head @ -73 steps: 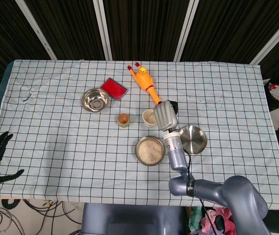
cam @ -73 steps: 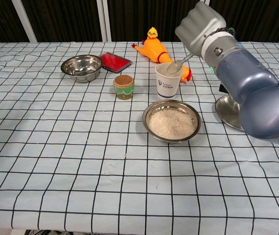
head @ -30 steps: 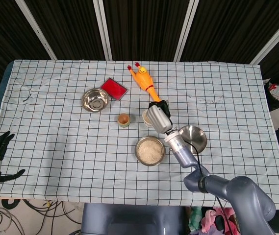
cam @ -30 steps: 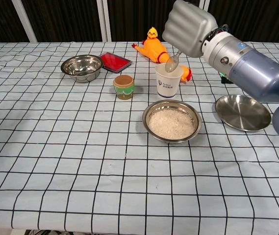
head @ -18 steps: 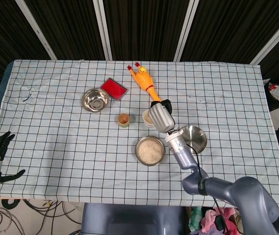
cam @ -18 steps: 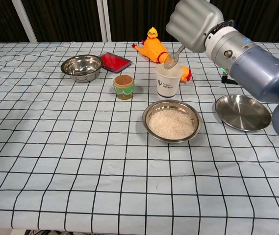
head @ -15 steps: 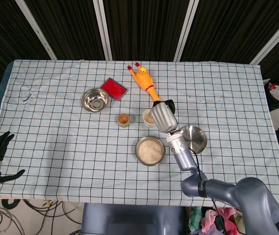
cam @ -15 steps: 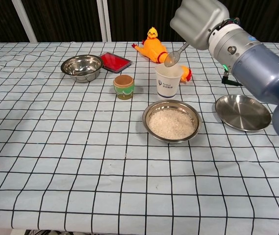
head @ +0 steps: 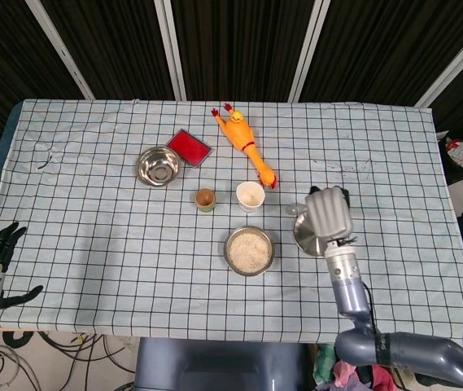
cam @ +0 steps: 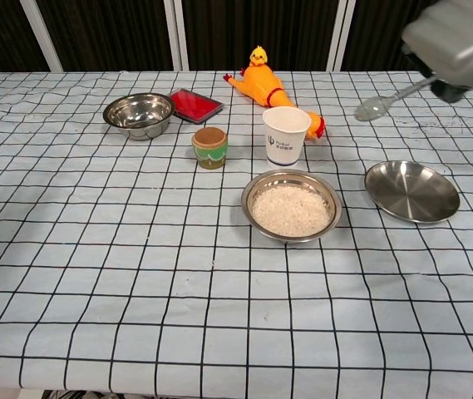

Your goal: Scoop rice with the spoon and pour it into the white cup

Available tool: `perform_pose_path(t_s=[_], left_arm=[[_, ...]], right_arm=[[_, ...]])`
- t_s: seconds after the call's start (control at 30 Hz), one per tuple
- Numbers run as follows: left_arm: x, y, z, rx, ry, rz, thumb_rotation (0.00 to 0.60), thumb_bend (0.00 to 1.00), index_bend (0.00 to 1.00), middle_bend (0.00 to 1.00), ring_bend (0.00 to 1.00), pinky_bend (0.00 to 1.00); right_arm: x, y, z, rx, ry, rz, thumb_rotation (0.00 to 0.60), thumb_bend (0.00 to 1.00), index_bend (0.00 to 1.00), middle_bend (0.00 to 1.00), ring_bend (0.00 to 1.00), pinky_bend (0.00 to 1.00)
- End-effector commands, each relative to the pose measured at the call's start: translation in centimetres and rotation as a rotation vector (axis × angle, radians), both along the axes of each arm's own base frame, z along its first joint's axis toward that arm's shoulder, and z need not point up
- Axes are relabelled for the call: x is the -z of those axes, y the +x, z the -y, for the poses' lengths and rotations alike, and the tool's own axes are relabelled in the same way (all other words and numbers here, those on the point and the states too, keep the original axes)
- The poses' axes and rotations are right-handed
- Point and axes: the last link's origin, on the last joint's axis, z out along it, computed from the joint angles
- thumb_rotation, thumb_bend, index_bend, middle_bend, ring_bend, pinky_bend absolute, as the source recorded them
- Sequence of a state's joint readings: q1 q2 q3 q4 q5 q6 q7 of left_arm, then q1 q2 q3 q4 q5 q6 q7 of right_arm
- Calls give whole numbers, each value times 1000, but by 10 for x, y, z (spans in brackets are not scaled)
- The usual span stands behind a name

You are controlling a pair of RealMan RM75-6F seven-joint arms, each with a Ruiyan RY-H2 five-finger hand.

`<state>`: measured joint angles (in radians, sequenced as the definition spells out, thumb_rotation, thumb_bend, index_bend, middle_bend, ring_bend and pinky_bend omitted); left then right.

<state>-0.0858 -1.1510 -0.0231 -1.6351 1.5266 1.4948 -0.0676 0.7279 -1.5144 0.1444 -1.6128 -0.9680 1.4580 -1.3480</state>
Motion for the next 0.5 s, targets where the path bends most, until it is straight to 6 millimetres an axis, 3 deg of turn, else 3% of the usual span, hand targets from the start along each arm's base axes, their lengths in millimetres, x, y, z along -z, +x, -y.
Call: perform_pose_path(t_s=[0.03, 0.3, 0.5], left_arm=[[1, 0, 1, 2, 1, -3, 600, 17, 0, 0, 0, 0], [2, 0, 1, 3, 6, -5, 600, 16, 0, 0, 0, 0], [2, -1, 1, -1, 6, -4, 600, 16, 0, 0, 0, 0]], right_arm=[[-5, -26, -13, 73, 11, 8, 600, 450, 646, 1000, 1000, 1000], [0, -70, -23, 191, 18, -12, 600, 441, 646, 1000, 1000, 1000], [12, -80, -18, 232, 10, 1, 600, 431, 646, 1000, 1000, 1000]])
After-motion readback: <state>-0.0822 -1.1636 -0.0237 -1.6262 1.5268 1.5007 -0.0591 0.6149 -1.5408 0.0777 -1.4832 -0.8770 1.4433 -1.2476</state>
